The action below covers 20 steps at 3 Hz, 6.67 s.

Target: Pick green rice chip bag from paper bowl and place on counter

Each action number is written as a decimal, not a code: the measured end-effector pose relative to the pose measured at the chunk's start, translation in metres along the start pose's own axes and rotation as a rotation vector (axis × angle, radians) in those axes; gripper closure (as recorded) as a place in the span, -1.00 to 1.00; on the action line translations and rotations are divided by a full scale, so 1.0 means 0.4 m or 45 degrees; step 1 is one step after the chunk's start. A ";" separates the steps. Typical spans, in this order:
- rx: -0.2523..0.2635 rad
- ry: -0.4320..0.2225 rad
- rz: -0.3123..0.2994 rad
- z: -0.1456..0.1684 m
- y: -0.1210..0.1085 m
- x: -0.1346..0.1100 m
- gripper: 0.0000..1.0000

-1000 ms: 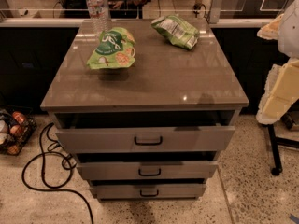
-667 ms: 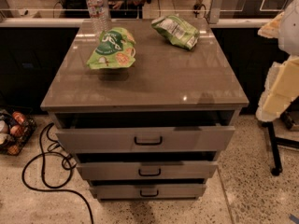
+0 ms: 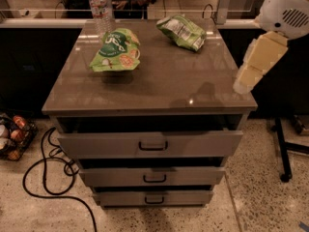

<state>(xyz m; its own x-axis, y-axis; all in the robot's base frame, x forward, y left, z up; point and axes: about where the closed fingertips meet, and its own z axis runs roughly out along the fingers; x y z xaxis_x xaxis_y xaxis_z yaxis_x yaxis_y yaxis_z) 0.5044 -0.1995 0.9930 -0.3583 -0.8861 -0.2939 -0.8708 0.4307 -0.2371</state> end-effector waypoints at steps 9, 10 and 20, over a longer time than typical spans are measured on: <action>-0.013 0.034 0.994 0.274 -0.236 -0.470 -1.00; -0.042 0.017 1.114 0.318 -0.236 -0.534 -1.00; -0.014 -0.063 1.227 0.587 -0.199 -0.833 -1.00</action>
Offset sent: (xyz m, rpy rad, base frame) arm 0.0603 0.0048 -0.0136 0.0029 0.1355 -0.4612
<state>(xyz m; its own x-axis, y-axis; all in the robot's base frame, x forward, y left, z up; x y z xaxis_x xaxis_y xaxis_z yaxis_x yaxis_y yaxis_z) 0.7723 0.1017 0.8926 -0.9066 -0.1442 -0.3965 -0.2129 0.9677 0.1349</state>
